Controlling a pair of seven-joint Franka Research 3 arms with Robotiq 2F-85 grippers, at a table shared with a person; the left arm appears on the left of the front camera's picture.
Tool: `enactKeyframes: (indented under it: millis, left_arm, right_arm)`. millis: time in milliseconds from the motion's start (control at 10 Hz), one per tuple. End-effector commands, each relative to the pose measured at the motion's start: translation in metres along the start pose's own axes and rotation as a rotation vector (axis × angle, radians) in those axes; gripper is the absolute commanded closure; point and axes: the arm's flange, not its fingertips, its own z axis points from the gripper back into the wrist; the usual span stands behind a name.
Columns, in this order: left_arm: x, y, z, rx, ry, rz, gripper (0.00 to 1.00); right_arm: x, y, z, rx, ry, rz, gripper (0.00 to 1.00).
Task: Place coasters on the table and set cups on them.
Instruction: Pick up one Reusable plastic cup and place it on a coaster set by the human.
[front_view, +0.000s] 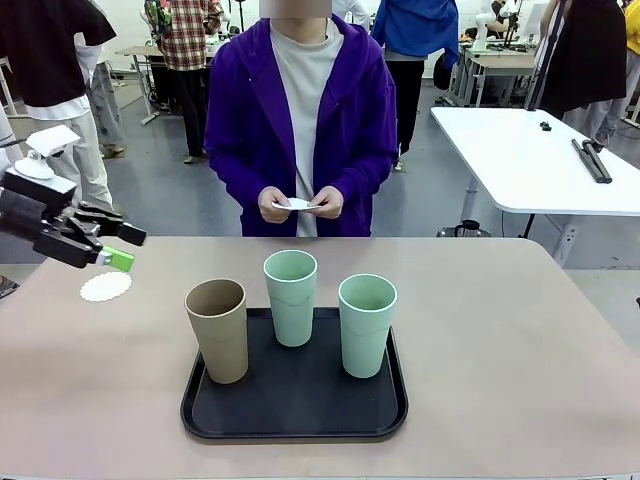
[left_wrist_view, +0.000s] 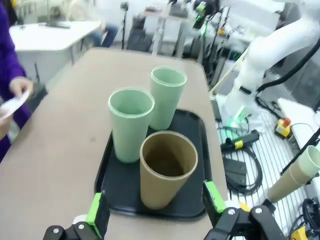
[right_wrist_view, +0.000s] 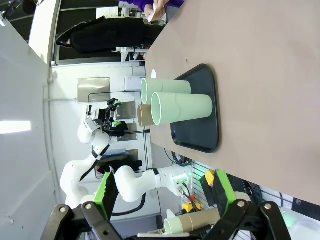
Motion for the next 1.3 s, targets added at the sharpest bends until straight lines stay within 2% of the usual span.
enactKeyframes:
  millis: [0, 200, 400, 700, 800, 900, 1200]
  left_arm:
    - [-0.019, 0.028, -0.018, -0.148, -0.123, 0.015, 0.00]
    - [-0.046, 0.045, -0.029, -0.177, -0.190, 0.038, 0.00]
    - [-0.063, 0.048, -0.033, -0.211, -0.227, -0.017, 0.00]
    - [-0.079, 0.044, -0.053, -0.212, -0.126, -0.131, 0.00]
    - [-0.075, 0.041, -0.053, -0.161, -0.062, -0.129, 0.00]
    - [-0.075, 0.045, -0.049, -0.223, -0.174, -0.075, 0.00]
    - [-0.075, 0.045, -0.049, -0.223, -0.174, -0.075, 0.00]
  right_arm:
    - [0.002, 0.001, 0.000, 0.022, -0.003, 0.004, 0.00]
    - [0.002, 0.001, 0.000, 0.022, -0.003, 0.004, 0.00]
    - [0.002, 0.001, 0.000, 0.022, -0.003, 0.004, 0.00]
    - [0.002, 0.001, 0.000, 0.022, -0.003, 0.004, 0.00]
    - [0.002, 0.001, 0.000, 0.022, -0.003, 0.004, 0.00]
    - [0.002, 0.001, 0.000, 0.022, -0.003, 0.004, 0.00]
    - [0.002, 0.001, 0.000, 0.022, -0.003, 0.004, 0.00]
